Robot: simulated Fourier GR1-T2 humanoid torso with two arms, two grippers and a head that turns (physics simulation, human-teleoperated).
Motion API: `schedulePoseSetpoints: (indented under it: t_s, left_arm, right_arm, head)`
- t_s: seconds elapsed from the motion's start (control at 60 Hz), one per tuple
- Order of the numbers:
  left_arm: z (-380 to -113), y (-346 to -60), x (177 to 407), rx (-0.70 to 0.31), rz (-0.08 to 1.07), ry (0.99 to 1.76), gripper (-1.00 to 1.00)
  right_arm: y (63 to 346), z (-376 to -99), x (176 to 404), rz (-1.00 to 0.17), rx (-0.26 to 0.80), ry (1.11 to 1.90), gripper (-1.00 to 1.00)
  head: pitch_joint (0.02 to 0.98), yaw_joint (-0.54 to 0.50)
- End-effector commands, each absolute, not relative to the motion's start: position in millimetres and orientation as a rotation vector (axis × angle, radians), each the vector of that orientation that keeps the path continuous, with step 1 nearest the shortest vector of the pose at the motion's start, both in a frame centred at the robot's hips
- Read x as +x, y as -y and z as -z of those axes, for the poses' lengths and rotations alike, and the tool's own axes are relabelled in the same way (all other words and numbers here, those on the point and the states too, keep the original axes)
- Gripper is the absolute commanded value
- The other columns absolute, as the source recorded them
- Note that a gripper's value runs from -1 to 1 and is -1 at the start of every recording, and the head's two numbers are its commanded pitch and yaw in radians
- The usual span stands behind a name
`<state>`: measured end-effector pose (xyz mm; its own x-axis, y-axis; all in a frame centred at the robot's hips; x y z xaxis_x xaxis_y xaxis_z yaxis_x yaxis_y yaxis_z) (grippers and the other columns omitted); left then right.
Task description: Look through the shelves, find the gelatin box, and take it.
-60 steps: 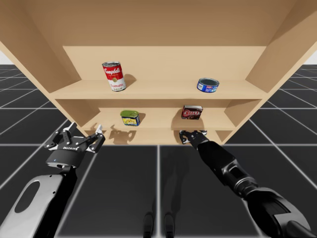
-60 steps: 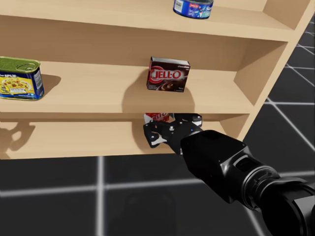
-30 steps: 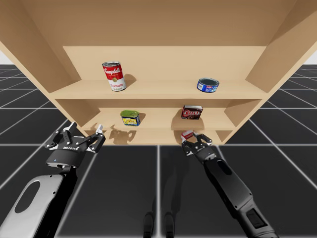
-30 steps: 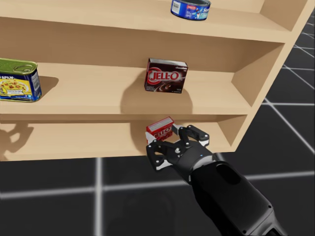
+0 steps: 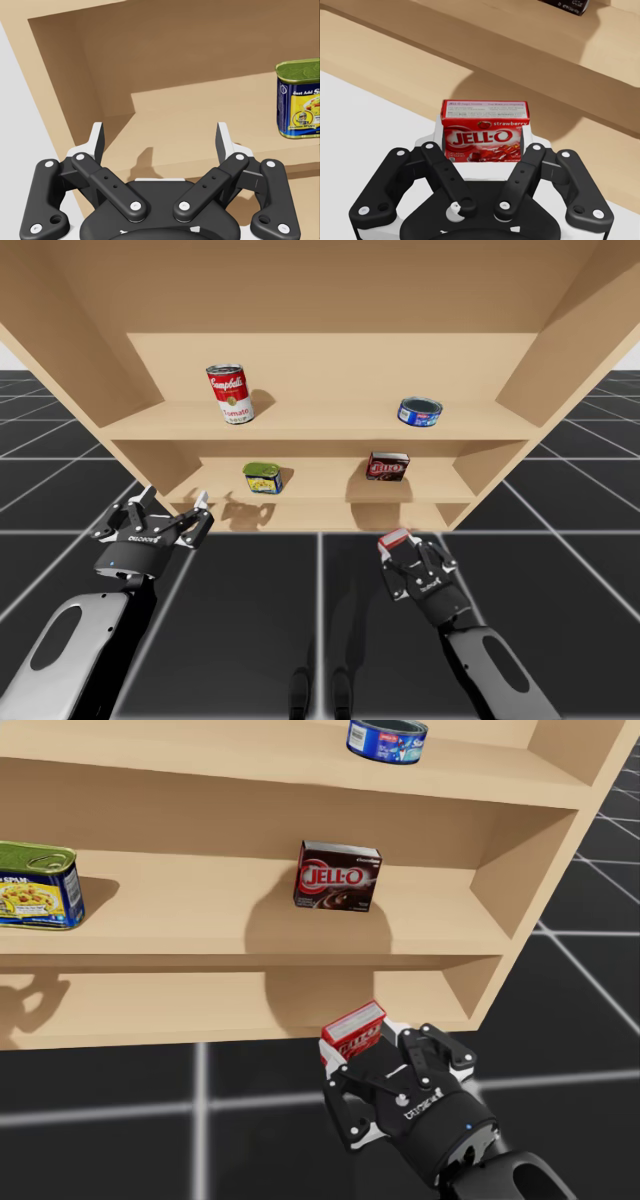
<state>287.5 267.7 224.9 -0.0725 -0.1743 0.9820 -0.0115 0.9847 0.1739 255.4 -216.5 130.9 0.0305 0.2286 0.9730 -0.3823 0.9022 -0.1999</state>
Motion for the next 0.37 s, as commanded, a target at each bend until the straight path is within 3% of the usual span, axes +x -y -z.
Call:
schedulePoseSetpoints:
  t_s: [0.017,0.233,0.367]
  left_arm:
    - [-225,-268,287,0.144,0.135,1.641,-1.0]
    - [-225,-268,287,0.143,0.133,1.642,-1.0]
    - [-225,-268,287,0.142,0.134,1.643,-1.0]
  right_arm:
    - [221,-156,232,-0.405,0.05,1.548,1.0]
    - [222,-171,196,-0.415,0.076,1.569,1.0]
    - [225,-172,185,-0.392,0.089,1.574,1.0]
  head:
    - [0.7,-0.24]
    - [0.7,-0.23]
    - [0.697,-0.23]
